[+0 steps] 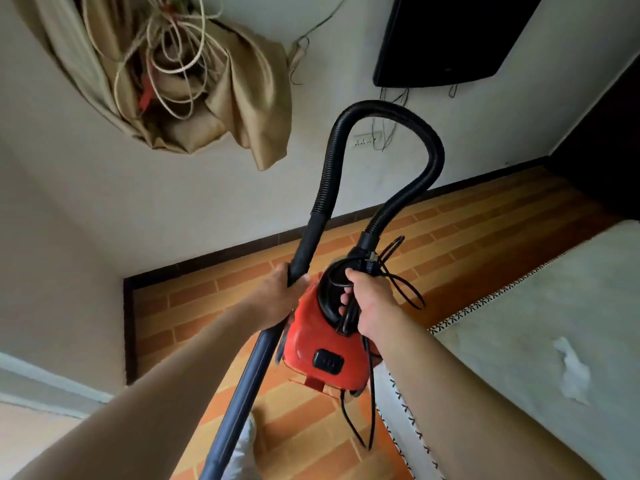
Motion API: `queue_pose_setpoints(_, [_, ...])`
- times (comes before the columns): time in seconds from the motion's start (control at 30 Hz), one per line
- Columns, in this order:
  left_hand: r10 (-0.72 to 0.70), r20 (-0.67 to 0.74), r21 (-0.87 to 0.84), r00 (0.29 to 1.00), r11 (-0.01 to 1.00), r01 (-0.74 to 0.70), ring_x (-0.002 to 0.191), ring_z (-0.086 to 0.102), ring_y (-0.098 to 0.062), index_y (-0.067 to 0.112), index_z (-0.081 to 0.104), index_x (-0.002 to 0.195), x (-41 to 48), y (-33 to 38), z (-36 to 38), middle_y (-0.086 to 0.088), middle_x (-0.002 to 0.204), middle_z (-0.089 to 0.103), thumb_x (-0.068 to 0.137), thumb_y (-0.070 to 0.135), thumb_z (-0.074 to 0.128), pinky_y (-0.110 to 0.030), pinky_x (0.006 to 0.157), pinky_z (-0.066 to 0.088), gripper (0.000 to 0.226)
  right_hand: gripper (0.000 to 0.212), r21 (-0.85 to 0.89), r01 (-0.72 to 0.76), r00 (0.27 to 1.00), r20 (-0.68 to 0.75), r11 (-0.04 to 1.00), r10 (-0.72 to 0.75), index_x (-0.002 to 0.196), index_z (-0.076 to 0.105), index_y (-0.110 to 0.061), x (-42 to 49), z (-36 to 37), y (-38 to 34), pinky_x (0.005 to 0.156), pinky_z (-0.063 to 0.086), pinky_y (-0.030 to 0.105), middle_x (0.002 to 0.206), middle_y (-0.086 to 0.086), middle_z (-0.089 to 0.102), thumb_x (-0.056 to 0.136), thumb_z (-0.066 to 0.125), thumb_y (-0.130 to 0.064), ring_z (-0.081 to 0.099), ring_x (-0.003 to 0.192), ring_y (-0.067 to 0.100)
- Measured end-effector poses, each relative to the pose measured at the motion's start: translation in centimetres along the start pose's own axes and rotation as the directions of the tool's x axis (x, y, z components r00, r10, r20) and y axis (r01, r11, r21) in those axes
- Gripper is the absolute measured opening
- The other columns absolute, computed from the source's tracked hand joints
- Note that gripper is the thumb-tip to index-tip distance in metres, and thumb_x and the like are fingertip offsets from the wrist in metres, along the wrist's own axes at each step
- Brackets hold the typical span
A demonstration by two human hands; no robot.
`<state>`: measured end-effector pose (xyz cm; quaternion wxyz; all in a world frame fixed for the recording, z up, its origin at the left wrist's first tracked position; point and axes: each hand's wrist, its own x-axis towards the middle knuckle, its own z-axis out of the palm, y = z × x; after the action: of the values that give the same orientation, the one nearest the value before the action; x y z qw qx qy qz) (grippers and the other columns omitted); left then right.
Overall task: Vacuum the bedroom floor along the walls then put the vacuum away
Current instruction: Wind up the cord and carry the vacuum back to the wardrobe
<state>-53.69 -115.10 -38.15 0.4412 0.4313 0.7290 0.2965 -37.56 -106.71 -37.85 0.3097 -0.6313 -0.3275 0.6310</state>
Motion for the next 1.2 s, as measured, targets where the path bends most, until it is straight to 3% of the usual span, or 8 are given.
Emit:
queue_pose_setpoints(0.3, [0.121,0.214,0.050,0.969,0.990,-0.135,0.080,0.066,-0.027,0.028,0.046,0.116,15.1,5.9,-7.2,-0.011,0.093,0.065,0.106,0.058,0.033,-0.056,0.093,0.056,0.034,0.019,0.130,0.012,0.982,-0.186,0.991,0.013,0.094,0.064,-0.003,7.1,6.0,-8.0,0.050,0.046,0.034,0.069,0.009,0.054,0.098,0.067,-0.021,0.052,0.051,0.021])
queue_pose_setpoints(0.4, [0.166,0.259,0.039,0.952,0.983,-0.182,0.075,0.067,-0.028,0.030,0.046,0.112,19.8,8.1,-8.1,-0.010,0.087,0.066,0.105,0.059,0.036,-0.060,0.089,0.057,0.031,0.020,0.181,0.022,0.971,-0.238,0.983,0.022,0.095,0.065,-0.003,9.4,6.5,-10.6,0.051,0.047,0.034,0.070,0.010,0.057,0.098,0.067,-0.022,0.054,0.053,0.022])
queue_pose_setpoints(0.53, [0.211,0.303,0.115,0.929,0.960,-0.255,0.080,0.070,-0.031,0.024,0.046,0.123,25.4,11.5,-7.5,-0.011,0.086,0.067,0.106,0.056,0.036,-0.056,0.088,0.058,0.038,0.018,0.233,0.028,0.963,-0.265,0.972,0.036,0.098,0.067,-0.004,13.4,6.5,-14.0,0.054,0.049,0.034,0.074,0.012,0.061,0.099,0.067,-0.022,0.056,0.055,0.023])
queue_pose_setpoints(0.67, [0.242,0.354,0.124,0.903,0.945,-0.301,0.067,0.064,-0.023,0.027,0.045,0.111,32.2,14.6,-6.2,-0.010,0.086,0.065,0.107,0.052,0.036,-0.052,0.076,0.060,0.027,0.012,0.275,0.058,0.960,-0.278,0.960,0.021,0.095,0.063,-0.008,19.1,5.9,-17.3,0.062,0.048,0.038,0.079,0.013,0.062,0.100,0.066,-0.019,0.055,0.059,0.025])
queue_pose_setpoints(0.8, [0.232,0.371,0.118,0.899,0.949,-0.294,0.064,0.068,-0.024,0.024,0.041,0.125,38.7,18.4,-5.2,-0.012,0.089,0.068,0.103,0.061,0.037,-0.052,0.073,0.063,0.043,0.013,0.274,0.087,0.955,-0.297,0.958,-0.002,0.099,0.065,-0.007,24.5,4.6,-21.1,0.060,0.047,0.037,0.077,0.012,0.061,0.100,0.065,-0.020,0.056,0.060,0.024])
queue_pose_setpoints(0.93, [0.274,0.388,0.042,0.880,0.949,-0.313,0.061,0.067,-0.023,0.025,0.037,0.129,44.7,23.1,-4.2,-0.012,0.088,0.066,0.103,0.059,0.039,-0.051,0.069,0.064,0.043,0.014,0.248,0.114,0.940,-0.339,0.962,-0.024,0.101,0.066,-0.007,29.3,2.9,-25.9,0.060,0.049,0.037,0.079,0.011,0.063,0.099,0.066,-0.021,0.058,0.066,0.025])
queue_pose_setpoints(1.1, [0.304,0.430,0.018,0.850,0.939,-0.344,0.056,0.064,-0.014,0.023,0.038,0.128,52.5,28.3,-1.7,-0.009,0.085,0.064,0.106,0.054,0.037,-0.033,0.059,0.061,0.038,0.013,0.217,0.128,0.925,-0.379,0.968,-0.037,0.104,0.065,-0.009,35.8,0.2,-31.5,0.059,0.049,0.036,0.080,0.010,0.062,0.100,0.065,-0.022,0.057,0.063,0.024])
queue_pose_setpoints(1.2, [0.303,0.467,0.064,0.831,0.926,-0.373,0.057,0.066,-0.014,0.023,0.040,0.122,58.3,31.4,0.4,-0.004,0.078,0.066,0.105,0.057,0.035,-0.036,0.062,0.061,0.038,0.014,0.214,0.109,0.905,-0.424,0.971,-0.008,0.103,0.065,-0.010,40.9,-1.4,-34.8,0.062,0.051,0.038,0.078,0.011,0.064,0.100,0.066,-0.024,0.058,0.066,0.026])
